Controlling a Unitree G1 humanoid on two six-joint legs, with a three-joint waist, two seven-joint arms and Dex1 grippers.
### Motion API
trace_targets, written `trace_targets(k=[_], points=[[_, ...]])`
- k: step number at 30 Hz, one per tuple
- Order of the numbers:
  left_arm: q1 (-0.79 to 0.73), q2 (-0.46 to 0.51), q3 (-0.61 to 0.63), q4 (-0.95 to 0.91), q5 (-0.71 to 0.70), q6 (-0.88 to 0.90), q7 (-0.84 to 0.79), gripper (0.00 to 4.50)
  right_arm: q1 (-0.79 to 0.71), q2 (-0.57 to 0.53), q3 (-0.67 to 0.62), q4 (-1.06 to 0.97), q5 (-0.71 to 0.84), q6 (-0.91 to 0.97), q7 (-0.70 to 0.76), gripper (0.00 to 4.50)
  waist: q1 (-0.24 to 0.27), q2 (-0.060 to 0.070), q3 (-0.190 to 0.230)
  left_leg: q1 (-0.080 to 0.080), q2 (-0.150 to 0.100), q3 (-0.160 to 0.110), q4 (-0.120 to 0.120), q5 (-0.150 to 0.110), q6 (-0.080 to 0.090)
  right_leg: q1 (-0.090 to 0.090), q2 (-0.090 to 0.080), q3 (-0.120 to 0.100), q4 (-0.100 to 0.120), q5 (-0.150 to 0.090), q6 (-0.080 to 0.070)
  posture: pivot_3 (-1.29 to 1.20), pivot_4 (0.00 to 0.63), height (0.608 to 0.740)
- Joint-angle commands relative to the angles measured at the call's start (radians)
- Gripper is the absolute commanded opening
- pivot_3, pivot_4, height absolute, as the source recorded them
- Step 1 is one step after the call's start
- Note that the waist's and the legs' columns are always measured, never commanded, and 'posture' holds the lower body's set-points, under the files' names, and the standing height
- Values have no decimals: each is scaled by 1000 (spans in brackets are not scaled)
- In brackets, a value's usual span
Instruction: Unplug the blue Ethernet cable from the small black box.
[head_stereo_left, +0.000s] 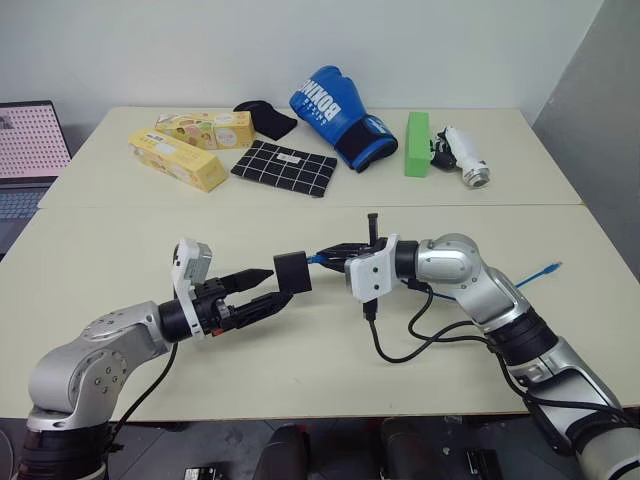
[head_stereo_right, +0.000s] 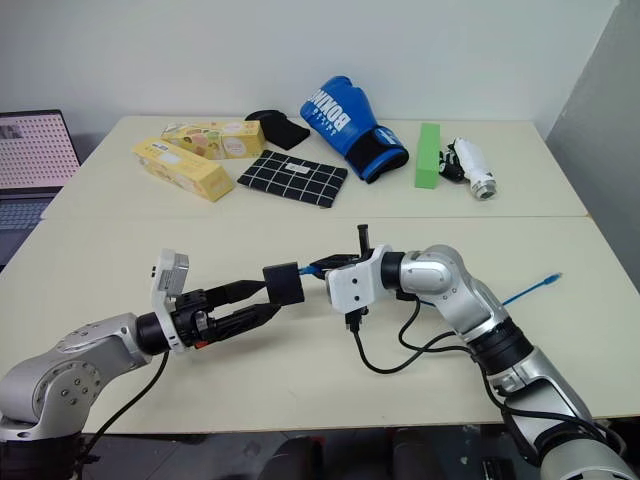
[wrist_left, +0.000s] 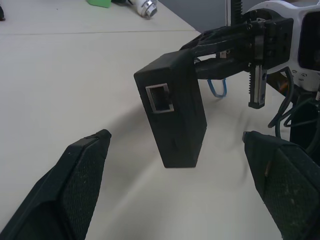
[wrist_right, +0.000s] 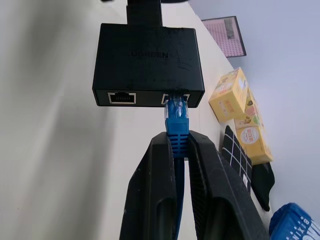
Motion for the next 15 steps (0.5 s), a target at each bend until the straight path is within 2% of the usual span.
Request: trace_targets(k=[1,2,6,7,10,11,15], points=[[-21,-13,-6,-1,-21,-7,-8,4500,-6,4,-18,-49,-11,-24,-25,92,0,0,0,0,0,0,0,0,0,0,0,0,0,0,0,0,150,740],[-24,-16,-8,2,-23,-8,-9,4500,-6,5,-19,-50,-13,-27,-27,92,0,0,0,0,0,0,0,0,0,0,0,0,0,0,0,0,150,740],[-30,-25,-7,11,-32,-6,-14,3914,-6,7,-22,-54,-17,-36,-36,92,0,0,0,0,0,0,0,0,0,0,0,0,0,0,0,0,150,740],[-32,-28,-5,14,-38,-3,-14,3545,-5,7,-23,-55,-17,-39,-38,91,0,0,0,0,0,0,0,0,0,0,0,0,0,0,0,0,150,740],[-33,-28,0,26,-47,-1,-22,3076,-5,6,-22,-52,-25,-52,-45,91,0,0,0,0,0,0,0,0,0,0,0,0,0,0,0,0,150,740],[-34,-27,1,31,-47,-1,-23,2730,-5,6,-21,-51,-28,-58,-49,91,0,0,0,0,0,0,0,0,0,0,0,0,0,0,0,0,150,740],[-34,-27,-1,37,-50,-1,-23,1860,-3,4,-20,-53,-33,-73,-56,90,0,0,0,0,0,0,0,0,0,0,0,0,0,0,0,0,150,740]])
